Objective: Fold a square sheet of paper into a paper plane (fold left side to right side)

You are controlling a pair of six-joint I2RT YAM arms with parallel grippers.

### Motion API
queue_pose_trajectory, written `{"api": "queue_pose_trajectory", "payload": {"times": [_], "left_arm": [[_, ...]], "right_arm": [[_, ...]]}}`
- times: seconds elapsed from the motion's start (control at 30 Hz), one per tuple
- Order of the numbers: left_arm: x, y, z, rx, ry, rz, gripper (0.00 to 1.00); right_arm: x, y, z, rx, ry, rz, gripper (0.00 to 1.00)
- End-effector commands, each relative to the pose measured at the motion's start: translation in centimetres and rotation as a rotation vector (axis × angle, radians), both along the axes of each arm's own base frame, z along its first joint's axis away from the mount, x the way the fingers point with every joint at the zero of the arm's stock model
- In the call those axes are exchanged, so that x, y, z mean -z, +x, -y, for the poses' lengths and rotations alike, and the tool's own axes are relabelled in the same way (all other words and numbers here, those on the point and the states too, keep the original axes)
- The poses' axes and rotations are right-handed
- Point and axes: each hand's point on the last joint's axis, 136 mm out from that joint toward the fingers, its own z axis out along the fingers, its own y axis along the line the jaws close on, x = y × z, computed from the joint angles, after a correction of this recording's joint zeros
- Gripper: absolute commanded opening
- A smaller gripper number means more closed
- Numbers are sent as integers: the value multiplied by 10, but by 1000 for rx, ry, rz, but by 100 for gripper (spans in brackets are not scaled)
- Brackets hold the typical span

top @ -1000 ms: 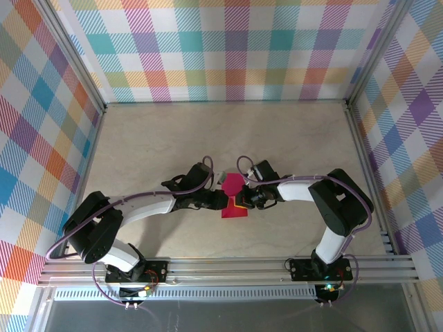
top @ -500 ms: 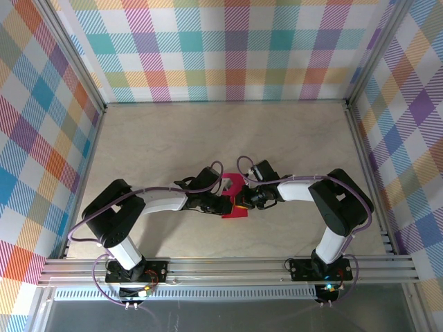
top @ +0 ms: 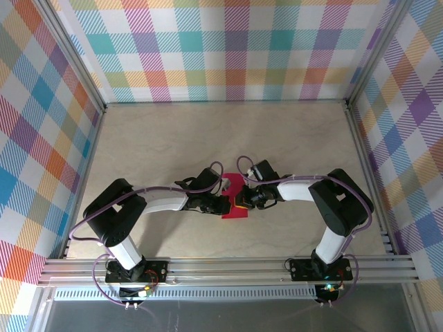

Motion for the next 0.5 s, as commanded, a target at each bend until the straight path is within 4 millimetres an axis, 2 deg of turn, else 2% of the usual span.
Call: {"api": "queue_pose_trajectory", "payload": {"times": [0.0,0.47], "left_arm": [[7,-4,-5,7,42,-14,1],[16,-9,-10,6,59,-35,1]], "right_arm": [[22,-19,21,5,-126,-78,0],[22,-18,20,1,-122,-78,0]]}}
